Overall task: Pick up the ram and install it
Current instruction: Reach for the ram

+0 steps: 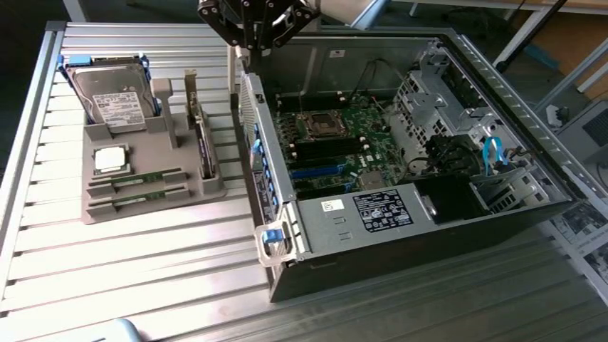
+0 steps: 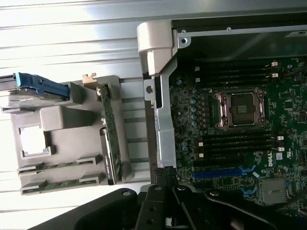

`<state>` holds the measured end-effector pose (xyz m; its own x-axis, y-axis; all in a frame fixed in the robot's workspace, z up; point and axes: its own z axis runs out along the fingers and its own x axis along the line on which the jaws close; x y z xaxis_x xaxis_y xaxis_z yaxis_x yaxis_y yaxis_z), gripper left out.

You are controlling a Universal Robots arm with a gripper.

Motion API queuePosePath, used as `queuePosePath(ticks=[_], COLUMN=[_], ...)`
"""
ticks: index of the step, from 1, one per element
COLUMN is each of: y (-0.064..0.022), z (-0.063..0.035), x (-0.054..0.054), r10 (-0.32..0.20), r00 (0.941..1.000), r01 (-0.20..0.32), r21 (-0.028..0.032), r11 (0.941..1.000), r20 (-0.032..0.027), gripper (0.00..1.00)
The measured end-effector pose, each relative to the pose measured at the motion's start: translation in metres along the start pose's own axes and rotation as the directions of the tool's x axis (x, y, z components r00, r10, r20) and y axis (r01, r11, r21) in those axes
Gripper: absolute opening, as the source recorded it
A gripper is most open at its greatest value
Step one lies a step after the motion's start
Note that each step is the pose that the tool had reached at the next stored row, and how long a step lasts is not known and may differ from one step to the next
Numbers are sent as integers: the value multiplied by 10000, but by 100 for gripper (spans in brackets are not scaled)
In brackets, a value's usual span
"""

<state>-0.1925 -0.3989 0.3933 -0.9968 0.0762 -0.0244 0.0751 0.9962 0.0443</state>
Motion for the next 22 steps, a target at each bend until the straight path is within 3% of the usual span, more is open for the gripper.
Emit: queuePosePath(ticks=[22], y=[-13], z=[-5], x=[184], r10=[0], r00=[10000], r01=[0], r21=[0], r11=[10000], r20=[0], gripper=[11])
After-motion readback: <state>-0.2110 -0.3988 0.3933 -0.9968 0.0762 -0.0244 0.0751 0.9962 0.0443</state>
